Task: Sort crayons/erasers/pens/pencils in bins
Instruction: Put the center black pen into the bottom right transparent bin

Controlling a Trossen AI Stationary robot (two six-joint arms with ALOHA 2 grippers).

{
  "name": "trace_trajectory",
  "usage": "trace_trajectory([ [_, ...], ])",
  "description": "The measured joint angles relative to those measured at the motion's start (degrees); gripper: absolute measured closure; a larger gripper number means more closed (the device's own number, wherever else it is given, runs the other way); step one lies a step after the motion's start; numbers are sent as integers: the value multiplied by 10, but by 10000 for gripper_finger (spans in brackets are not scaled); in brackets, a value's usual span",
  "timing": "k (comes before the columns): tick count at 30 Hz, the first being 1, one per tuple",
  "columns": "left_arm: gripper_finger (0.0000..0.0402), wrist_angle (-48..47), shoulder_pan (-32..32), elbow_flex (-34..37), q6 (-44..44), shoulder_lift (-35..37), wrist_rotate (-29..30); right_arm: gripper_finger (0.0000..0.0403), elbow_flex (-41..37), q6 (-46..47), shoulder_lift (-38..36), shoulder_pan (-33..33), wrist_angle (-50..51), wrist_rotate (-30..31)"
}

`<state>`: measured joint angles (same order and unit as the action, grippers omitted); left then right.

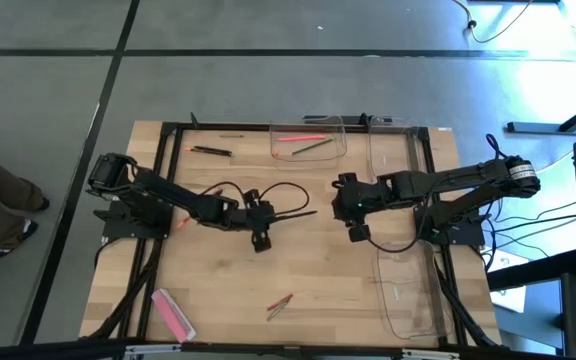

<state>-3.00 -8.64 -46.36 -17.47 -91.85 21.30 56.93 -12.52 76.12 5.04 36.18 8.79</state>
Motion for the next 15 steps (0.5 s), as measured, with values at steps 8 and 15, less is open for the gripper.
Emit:
trace_trajectory([
  [8,401,-30,0,-47,1,0,0,192,0,-1,29,0,-60,6],
  [15,401,-48,0,-68,2,1,2,192,0,0,79,-1,-98,7],
])
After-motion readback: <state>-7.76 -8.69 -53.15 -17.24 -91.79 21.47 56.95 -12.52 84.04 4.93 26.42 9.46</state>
